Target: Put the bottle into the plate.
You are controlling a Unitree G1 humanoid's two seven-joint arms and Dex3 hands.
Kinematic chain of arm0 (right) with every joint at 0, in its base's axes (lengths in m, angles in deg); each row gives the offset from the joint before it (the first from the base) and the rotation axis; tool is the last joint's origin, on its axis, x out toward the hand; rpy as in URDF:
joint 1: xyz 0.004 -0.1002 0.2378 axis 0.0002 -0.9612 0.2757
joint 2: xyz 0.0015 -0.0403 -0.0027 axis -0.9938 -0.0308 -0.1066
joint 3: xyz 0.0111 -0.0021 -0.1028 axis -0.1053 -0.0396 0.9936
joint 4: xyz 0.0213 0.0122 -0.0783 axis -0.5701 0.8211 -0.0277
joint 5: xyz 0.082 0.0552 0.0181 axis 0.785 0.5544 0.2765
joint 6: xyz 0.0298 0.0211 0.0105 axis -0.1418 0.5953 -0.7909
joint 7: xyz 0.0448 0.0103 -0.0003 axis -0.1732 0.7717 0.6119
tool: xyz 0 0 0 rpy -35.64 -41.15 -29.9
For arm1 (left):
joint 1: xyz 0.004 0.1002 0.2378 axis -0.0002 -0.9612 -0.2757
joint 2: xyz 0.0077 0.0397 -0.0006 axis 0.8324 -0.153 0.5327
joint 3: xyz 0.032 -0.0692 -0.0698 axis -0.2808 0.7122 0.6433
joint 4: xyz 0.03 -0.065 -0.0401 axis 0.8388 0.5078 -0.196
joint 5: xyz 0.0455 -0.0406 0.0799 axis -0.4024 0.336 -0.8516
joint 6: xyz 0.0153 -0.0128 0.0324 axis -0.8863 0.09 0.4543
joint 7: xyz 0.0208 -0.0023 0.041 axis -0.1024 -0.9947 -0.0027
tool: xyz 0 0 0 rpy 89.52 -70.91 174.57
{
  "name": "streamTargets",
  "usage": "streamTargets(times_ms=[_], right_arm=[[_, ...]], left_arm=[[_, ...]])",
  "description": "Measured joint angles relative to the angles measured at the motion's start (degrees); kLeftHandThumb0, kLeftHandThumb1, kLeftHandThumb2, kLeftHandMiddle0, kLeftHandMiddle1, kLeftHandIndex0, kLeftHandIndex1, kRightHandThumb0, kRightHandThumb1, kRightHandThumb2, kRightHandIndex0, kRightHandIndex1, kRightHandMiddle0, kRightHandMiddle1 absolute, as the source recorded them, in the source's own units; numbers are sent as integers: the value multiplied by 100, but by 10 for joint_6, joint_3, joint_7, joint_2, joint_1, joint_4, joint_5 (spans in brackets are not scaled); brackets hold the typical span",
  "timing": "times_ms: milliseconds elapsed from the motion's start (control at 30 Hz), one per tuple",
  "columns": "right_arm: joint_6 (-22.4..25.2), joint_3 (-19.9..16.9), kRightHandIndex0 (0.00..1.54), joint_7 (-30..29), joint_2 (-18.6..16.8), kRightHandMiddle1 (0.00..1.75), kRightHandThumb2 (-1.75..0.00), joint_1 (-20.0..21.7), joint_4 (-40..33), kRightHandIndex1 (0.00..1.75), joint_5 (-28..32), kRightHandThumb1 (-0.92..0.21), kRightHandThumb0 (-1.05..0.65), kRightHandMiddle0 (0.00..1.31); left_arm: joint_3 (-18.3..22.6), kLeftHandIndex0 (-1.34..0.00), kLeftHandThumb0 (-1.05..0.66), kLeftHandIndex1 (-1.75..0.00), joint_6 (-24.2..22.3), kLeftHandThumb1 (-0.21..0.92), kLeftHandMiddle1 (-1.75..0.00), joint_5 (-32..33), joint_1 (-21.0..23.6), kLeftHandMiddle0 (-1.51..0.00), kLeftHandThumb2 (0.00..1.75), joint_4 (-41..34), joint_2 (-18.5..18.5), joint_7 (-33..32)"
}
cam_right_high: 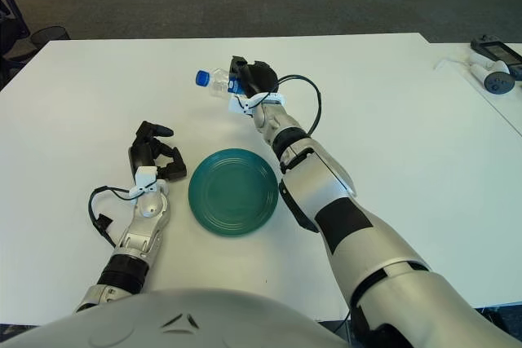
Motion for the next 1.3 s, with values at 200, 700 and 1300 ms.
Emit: streamTargets(times_ms=[200,700,1300], right_arm=[[-6,-18,94,0,7,175,-163,6,-8,153,11,2,0,65],[-115,0,83,24,48,175,-164,-79,-148,172,12,-3,0,60],[-171,-2,80,235,186,175,-161,-235,-437,174,18,-7,0,56]], left_arm=[[1,-67,0,-175,0,-6,-175,-4,0,-88,174,0,0,0],[2,-67,0,-175,-1,-5,-174,-3,0,-87,173,-1,0,10],[12,-66,0,-175,-11,-4,-171,1,9,-87,171,3,0,25]])
